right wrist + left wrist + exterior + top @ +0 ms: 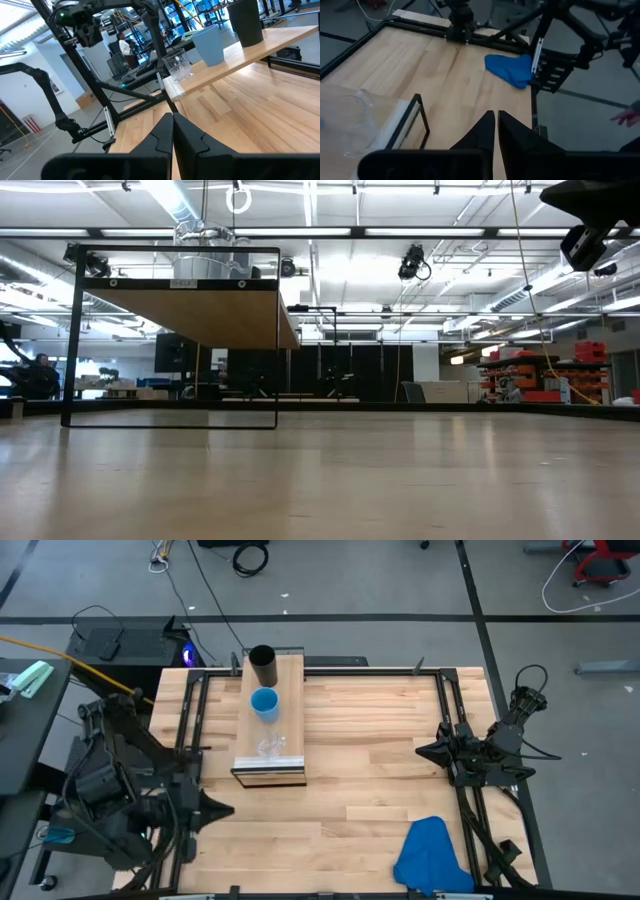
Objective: Stack small to large cups/mugs on shelf
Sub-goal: Return to Home Position
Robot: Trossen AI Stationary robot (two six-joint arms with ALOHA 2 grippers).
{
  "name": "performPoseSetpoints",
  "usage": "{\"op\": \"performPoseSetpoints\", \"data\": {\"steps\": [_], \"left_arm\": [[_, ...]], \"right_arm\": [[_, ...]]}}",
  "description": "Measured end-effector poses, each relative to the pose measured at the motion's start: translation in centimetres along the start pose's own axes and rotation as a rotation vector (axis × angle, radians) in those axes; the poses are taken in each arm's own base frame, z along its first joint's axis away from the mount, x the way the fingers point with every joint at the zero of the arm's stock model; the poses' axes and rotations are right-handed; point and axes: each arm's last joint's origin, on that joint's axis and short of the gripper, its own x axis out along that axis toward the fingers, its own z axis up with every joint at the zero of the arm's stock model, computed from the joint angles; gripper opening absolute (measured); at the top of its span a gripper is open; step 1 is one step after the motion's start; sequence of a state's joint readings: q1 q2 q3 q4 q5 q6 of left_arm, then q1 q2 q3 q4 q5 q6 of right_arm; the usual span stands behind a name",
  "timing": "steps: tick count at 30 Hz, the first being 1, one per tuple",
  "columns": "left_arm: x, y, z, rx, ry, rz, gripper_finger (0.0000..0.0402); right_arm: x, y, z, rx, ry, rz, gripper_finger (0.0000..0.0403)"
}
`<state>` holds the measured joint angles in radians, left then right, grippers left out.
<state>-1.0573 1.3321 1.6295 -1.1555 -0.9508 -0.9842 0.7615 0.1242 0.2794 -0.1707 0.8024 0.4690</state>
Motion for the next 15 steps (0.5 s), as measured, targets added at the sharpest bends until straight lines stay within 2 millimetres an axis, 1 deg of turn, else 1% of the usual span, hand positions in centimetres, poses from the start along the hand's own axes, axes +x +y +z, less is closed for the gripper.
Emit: {"op": "performPoseSetpoints", "data": {"steps": [6, 10, 12, 15], "left_arm": [[1.2, -1.4, -1.1, 0.063, 0.027, 0.016, 0.0019], [1.7, -2.1, -1.5, 0.064, 0.026, 0.015, 0.0021], [1.8, -2.4, -1.5, 0.055, 0.019, 0.013, 0.0025], [2.3, -2.6, -0.9, 0.06, -0.062, 0.044, 0.003]], "right_arm": [[0.0, 0.0, 0.0, 0.0, 0.0, 0.0, 0.0016], [0.0, 0.0, 0.0, 0.0, 0.0, 0.0, 0.0016], [0.0, 0.0, 0.0, 0.0, 0.0, 0.0, 0.0016], [0.0, 0.0, 0.0, 0.0, 0.0, 0.0, 0.0016]]}}
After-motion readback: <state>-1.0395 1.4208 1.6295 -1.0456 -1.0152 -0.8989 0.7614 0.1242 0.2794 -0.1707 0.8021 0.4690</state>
